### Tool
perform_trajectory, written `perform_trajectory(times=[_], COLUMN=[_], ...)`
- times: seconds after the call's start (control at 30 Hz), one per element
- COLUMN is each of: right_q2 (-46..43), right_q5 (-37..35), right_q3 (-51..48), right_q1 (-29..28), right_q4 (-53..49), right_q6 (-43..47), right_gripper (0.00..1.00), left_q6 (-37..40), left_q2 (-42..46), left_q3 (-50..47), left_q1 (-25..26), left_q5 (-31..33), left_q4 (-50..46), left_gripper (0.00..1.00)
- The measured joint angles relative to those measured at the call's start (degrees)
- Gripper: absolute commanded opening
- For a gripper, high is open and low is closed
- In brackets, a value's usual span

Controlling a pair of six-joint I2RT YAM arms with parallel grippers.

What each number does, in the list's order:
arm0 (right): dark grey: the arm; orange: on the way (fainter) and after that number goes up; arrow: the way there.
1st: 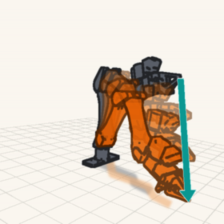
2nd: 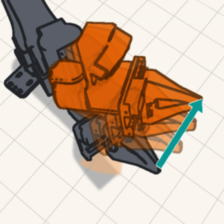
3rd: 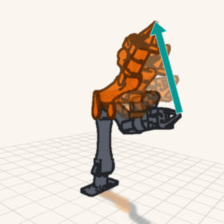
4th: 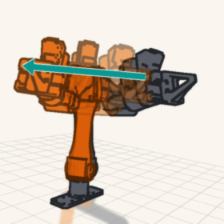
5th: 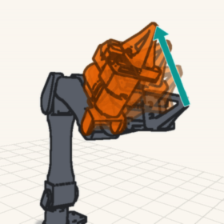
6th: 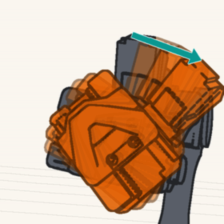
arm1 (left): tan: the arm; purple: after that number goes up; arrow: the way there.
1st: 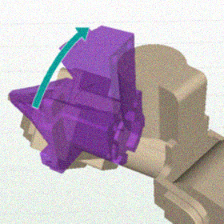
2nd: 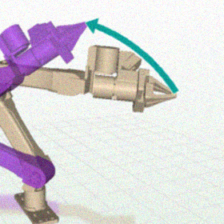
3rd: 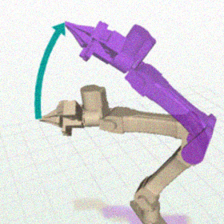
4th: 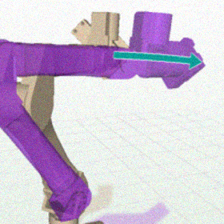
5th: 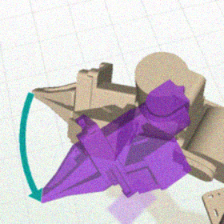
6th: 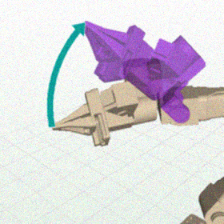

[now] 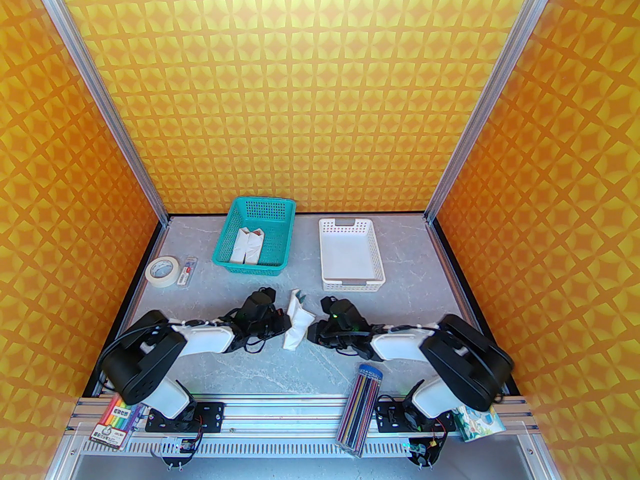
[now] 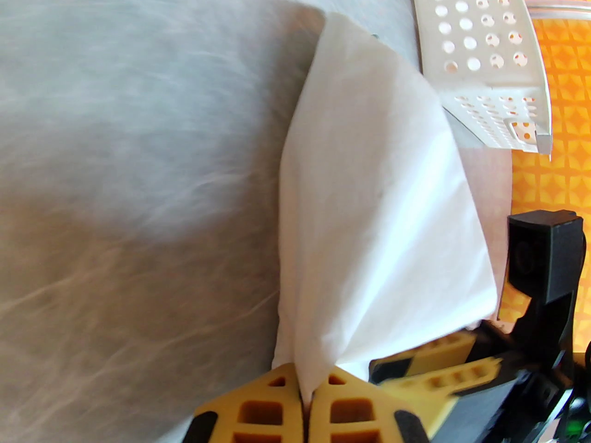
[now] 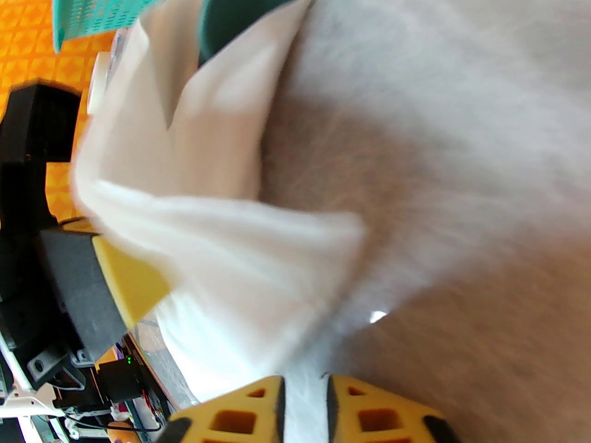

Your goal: Place the utensils on the paper napkin and roll it up

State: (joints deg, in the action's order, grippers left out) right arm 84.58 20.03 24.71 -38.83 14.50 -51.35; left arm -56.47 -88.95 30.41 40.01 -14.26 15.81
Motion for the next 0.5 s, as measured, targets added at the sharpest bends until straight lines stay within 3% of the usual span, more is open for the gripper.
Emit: perform_trajectory(times=[0.27,0.5], right_q2=[-13.2,-22.4], right_q5=[-0.7,2.4], right_q3=[-2.9,-5.4], right_q1=[5.2,6.7], right_q4=[-4.4,0.8], right_q6=[3.1,3.7], right_gripper=[0.48,0.60], left_q6=[1.0,2.0], left_q2=[7.1,17.6], left_q3=[-2.7,-4.4], left_q1=[-1.3,-4.4], left_q5=[1.8,2.2], left_q4=[-0.1,0.4], left_gripper=[0.00,0.00])
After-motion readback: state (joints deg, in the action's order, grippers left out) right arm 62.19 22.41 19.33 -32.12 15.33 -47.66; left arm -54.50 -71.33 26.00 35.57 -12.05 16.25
